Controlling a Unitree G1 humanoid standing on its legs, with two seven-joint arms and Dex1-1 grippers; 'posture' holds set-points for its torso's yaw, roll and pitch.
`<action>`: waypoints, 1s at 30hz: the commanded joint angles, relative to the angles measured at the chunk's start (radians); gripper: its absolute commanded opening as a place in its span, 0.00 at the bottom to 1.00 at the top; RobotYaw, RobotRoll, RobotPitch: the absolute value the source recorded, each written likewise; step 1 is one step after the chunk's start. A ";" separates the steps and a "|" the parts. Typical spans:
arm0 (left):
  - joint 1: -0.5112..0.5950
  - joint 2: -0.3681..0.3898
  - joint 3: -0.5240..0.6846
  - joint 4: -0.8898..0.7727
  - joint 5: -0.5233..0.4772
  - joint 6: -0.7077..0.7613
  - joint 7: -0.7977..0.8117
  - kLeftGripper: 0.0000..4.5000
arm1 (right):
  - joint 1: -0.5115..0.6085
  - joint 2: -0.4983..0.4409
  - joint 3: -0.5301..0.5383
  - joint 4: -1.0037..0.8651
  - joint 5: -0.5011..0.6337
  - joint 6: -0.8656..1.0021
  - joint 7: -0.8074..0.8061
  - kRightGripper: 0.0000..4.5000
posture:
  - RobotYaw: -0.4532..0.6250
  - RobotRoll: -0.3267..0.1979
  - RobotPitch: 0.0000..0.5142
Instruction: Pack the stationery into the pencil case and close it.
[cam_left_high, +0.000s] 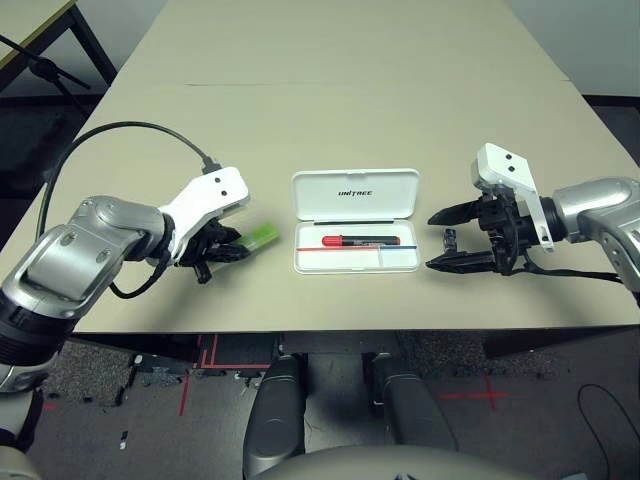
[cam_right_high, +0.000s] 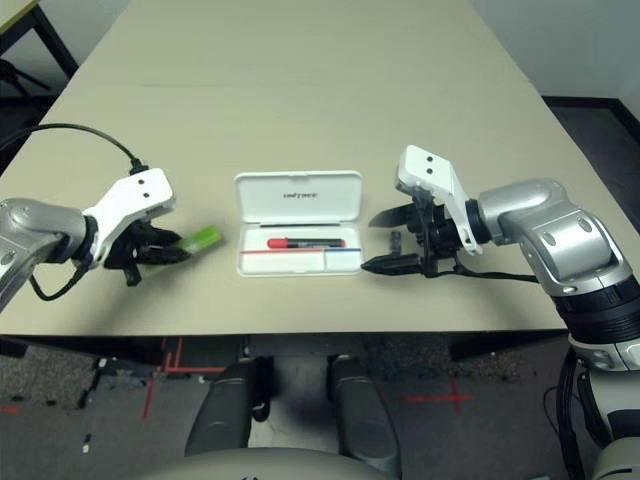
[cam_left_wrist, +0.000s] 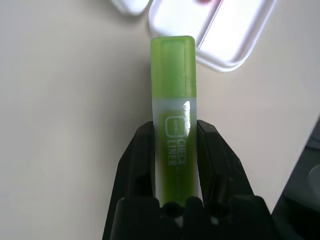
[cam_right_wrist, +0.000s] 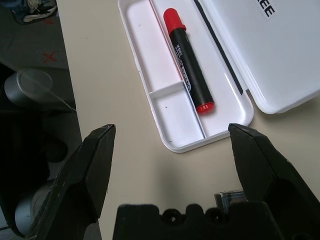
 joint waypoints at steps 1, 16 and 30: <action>-0.056 -0.041 -0.085 -0.004 0.027 -0.027 -0.036 0.24 | -0.014 0.005 0.016 0.022 -0.013 -0.018 0.009 1.00 | 0.46 0.62 0.30; -0.247 -0.228 -0.310 0.117 0.147 -0.135 -0.146 0.24 | -0.016 -0.004 0.019 0.044 -0.047 -0.044 0.025 1.00 | 0.44 0.62 0.30; -0.259 -0.357 -0.389 0.198 0.244 -0.226 -0.174 0.24 | -0.003 -0.005 0.021 0.026 -0.058 -0.038 0.016 1.00 | 0.41 0.62 0.33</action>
